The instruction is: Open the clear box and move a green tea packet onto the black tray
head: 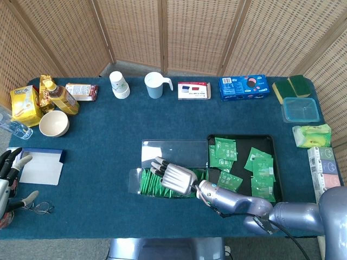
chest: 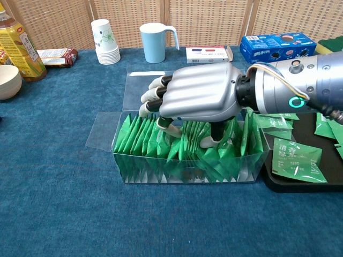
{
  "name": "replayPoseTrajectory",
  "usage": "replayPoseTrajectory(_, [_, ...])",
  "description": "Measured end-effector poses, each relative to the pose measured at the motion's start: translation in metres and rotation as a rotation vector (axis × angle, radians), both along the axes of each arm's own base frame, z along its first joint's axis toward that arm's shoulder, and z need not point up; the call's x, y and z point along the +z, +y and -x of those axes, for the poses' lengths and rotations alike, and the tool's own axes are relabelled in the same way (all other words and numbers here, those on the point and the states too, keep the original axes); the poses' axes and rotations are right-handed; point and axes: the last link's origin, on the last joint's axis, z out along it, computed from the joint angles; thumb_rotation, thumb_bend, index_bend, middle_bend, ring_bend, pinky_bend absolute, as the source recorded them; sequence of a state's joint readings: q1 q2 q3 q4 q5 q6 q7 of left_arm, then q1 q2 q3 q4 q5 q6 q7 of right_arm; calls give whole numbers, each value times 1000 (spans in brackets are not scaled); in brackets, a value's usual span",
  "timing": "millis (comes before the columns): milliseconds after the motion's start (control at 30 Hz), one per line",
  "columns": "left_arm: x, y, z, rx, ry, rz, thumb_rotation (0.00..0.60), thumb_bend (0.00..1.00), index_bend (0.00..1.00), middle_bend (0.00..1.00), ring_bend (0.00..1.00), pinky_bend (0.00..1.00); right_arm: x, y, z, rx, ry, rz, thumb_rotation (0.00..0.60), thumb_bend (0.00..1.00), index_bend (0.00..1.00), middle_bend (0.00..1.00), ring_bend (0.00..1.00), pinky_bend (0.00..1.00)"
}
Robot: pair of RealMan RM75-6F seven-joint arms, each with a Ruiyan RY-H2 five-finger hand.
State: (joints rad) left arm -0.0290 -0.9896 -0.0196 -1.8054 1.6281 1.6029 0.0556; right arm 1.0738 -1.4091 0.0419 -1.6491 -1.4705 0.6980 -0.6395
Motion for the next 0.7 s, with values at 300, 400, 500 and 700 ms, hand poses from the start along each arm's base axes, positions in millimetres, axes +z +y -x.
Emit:
replayPoseTrajectory(300, [0,1,-1,-6,0,-2,600,130,162,59,0,270,0,1,1,-25,-27,-13,600,359,637,174,67,73])
replayPoseTrajectory(400, [0,1,-1,-7,-1,-4,600,130,162,59,0,270,0,1,1,-35,-37,-17,600,361,671,189,77,78])
replayPoseTrajectory(500, [0,1,0,-8,-2,-5,600,130,162,58,0,269,1,1,0,-50,-55,-22,600,362,703,203,89,86])
replayPoseTrajectory(700, [1,1,0,-10,-2,-9,600,130,162,53,0,267,6,-1,-2,-99,-116,-28,600,366,766,230,108,101])
